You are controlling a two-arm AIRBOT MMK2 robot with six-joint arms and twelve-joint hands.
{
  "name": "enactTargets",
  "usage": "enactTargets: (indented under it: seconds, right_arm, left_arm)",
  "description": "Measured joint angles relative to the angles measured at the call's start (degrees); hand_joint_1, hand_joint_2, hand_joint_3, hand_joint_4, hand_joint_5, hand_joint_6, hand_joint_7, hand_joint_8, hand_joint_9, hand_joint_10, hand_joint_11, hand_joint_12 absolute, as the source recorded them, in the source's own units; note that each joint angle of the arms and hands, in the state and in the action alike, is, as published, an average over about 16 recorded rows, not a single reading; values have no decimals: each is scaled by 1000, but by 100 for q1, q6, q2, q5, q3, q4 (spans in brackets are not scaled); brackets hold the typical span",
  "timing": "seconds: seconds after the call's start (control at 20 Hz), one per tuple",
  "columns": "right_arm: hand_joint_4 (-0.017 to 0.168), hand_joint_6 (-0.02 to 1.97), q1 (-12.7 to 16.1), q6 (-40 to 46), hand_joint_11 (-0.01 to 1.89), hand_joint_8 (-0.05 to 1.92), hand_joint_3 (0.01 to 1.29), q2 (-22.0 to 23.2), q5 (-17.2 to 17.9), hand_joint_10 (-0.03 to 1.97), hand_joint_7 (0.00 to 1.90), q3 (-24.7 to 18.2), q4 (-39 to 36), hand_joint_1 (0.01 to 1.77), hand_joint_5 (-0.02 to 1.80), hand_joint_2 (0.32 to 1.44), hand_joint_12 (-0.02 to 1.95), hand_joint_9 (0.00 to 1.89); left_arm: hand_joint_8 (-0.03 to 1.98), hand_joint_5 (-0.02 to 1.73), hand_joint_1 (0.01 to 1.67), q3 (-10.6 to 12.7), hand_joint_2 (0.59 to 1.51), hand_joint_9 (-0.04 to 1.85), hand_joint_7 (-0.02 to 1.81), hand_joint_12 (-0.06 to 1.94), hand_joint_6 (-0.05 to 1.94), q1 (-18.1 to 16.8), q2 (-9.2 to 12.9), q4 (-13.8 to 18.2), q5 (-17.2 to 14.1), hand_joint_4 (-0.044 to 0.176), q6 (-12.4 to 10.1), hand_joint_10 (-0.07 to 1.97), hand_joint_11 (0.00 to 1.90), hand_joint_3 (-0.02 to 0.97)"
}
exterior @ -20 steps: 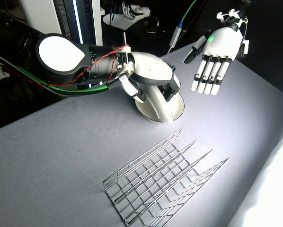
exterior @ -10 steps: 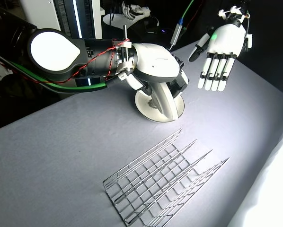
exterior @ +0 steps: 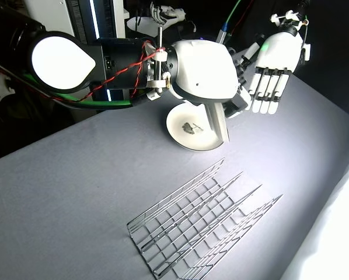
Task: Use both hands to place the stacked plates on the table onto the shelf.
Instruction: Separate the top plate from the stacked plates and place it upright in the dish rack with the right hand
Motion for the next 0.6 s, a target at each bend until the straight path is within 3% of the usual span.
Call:
enactTargets:
  seconds: [0.6]
  right_arm:
    - [-4, 824, 509, 39, 629, 642, 14, -25, -1193, 1129, 1125, 293, 1752, 1352, 1013, 963, 1310, 958]
  left_arm:
    - [20, 168, 18, -42, 1093, 145, 171, 358, 12, -59, -90, 1, -40, 0, -52, 11, 17, 12]
